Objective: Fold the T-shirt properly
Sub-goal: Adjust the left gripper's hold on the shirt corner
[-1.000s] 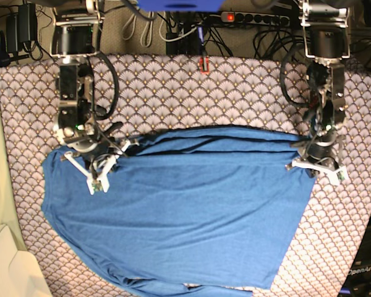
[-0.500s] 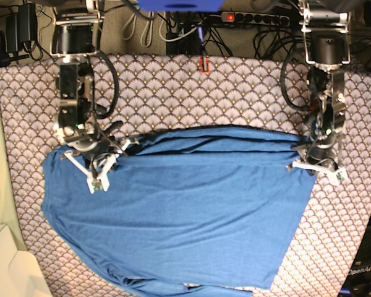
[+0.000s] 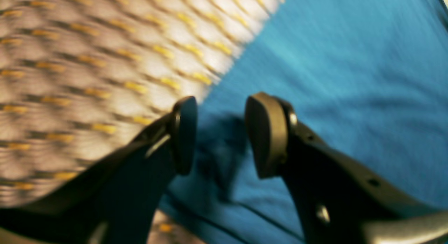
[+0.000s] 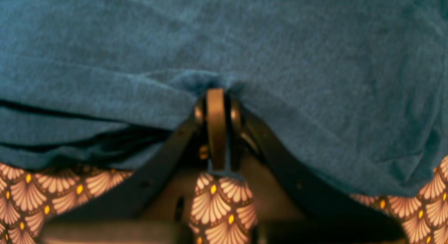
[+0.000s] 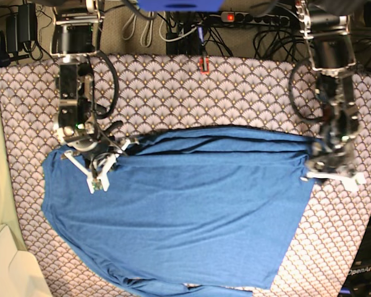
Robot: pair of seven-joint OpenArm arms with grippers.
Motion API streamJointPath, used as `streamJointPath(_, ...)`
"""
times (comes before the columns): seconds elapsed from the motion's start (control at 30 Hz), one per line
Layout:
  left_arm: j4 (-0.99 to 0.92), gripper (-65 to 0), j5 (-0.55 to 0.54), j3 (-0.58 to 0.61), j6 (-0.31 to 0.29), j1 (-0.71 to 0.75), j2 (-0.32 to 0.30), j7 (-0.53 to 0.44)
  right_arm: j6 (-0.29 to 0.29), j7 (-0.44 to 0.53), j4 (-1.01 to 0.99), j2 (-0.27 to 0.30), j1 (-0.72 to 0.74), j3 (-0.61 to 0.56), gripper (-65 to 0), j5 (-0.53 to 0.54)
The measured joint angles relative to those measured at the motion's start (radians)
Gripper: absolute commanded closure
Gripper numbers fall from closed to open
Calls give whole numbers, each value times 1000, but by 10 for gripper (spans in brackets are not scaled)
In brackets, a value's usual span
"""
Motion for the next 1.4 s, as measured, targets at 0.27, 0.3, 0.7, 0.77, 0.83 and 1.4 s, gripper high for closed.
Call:
streamJointPath(0.27, 129, -264, -4, -47, -12, 128, -5, 92, 0, -3, 2, 0, -23, 0, 0, 0)
streamJointPath(0.3, 138, -268, -4, -45, -14, 139, -5, 96, 0, -2, 2, 0, -22, 0, -2, 0)
streamJointPath(0.7, 134, -367, -4, -43, -15, 179, 0, 97, 0, 1, 2, 0, -30, 2, -235, 0)
streamJointPath(0.77, 129, -367, -4, -43, -15, 175, 0, 98, 0, 1, 2, 0, -40, 2, -235, 0)
streamJointPath(0.83, 129, -367, -4, -42, -15, 169, 0, 98, 0, -2, 2, 0, -42, 2, -235, 0)
streamJointPath(1.4, 3, -367, 6, -38, -15, 104, 20, 90, 0, -11, 113, 0, -72, 2, -237, 0)
